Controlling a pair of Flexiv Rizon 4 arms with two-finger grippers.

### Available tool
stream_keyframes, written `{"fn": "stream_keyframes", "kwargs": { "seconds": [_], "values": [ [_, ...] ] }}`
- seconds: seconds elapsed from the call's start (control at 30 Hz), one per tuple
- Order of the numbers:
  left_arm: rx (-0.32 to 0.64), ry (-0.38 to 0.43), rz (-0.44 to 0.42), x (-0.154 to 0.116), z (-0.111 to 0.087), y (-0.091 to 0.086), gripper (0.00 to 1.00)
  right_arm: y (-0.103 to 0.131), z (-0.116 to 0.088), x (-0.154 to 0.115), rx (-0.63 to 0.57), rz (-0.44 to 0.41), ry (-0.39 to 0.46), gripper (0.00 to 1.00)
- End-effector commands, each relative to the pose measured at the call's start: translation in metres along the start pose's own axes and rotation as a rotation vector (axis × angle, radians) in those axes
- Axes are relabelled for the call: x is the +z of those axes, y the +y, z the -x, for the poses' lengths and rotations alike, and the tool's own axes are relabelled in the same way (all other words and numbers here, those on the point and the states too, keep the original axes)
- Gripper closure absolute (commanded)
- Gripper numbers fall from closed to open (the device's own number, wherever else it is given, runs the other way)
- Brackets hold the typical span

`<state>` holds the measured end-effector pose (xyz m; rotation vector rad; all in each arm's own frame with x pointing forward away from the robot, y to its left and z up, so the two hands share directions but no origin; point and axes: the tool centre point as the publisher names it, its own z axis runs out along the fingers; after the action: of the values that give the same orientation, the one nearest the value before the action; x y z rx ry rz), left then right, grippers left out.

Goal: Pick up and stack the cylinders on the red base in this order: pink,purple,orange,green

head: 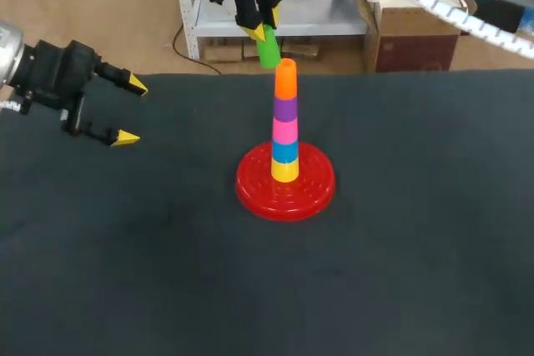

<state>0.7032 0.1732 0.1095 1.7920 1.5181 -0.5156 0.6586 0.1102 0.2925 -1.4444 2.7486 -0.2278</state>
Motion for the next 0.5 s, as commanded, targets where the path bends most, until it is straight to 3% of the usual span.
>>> {"fn": "stream_keyframes", "kwargs": {
  "seconds": [0.03,0.5],
  "values": [
    [0.003,-0.002,0.005,0.000,-0.001,-0.002,0.00,-0.003,-0.008,0.004,0.001,0.013,-0.366,1.00],
    [0.003,-0.002,0.005,0.000,-0.001,-0.002,0.00,-0.012,-0.019,0.001,-0.009,0.079,-0.296,1.00]
  ]
}}
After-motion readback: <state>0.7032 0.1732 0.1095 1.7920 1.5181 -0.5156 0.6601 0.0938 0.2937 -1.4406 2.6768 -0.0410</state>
